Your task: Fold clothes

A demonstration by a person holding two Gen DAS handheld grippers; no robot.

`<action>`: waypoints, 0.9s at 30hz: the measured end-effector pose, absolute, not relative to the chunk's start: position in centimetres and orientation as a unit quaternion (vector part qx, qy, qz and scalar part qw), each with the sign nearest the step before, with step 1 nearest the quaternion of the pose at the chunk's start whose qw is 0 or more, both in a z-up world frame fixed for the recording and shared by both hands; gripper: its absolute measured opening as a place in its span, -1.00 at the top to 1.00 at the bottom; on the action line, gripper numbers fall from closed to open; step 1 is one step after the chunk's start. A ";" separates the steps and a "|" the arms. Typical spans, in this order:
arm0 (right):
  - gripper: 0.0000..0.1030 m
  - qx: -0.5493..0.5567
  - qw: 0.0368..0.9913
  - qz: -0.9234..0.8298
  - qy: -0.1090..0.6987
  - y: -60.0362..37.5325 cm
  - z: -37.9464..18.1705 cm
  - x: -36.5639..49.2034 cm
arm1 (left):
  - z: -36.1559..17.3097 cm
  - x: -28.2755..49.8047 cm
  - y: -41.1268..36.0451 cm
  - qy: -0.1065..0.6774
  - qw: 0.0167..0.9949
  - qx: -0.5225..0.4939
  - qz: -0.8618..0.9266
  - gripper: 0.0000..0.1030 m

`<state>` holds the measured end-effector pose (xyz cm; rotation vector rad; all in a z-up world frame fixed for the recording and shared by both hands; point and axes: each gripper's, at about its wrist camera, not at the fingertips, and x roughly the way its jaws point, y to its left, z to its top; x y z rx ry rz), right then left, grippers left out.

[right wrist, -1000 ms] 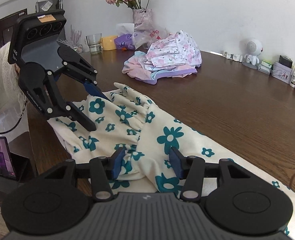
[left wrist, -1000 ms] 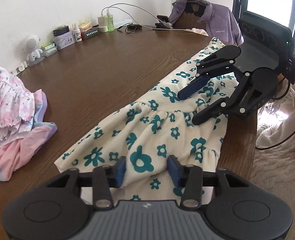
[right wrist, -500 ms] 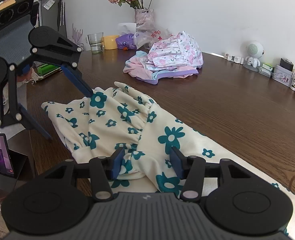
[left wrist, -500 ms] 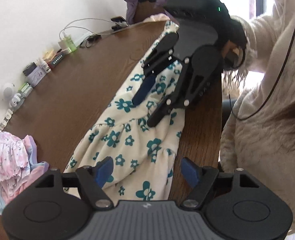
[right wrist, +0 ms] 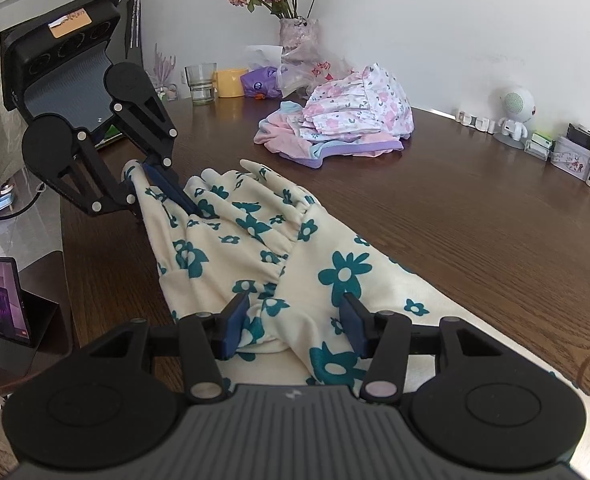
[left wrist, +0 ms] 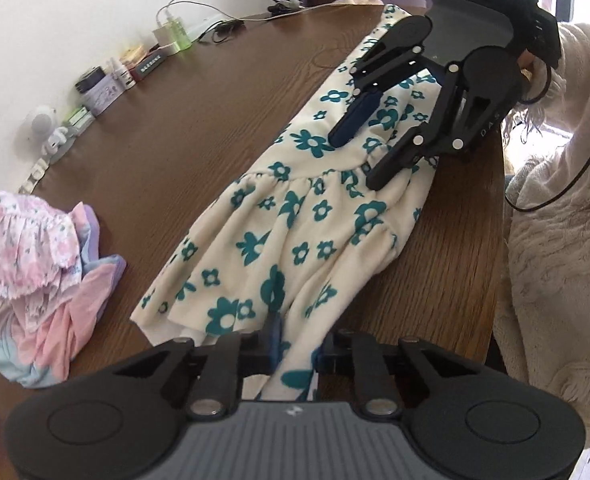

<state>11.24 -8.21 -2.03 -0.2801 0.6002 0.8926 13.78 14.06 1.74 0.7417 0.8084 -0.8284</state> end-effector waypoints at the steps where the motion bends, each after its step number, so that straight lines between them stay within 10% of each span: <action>1: 0.01 -0.133 0.850 0.424 0.284 -8.2 -2.0 11.2 | 1.7 13.7 14.6 0.373 0.782 0.330 -0.375 0.73; 13: -0.11 -0.080 0.861 0.424 0.271 -10.5 -0.6 10.8 | 4.1 7.6 21.5 0.353 0.914 0.028 -0.196 -0.66; 27: -0.02 -0.027 0.904 0.316 0.288 -15.7 -0.8 11.4 | 0.4 6.1 19.4 0.357 0.855 -0.361 -0.104 -0.65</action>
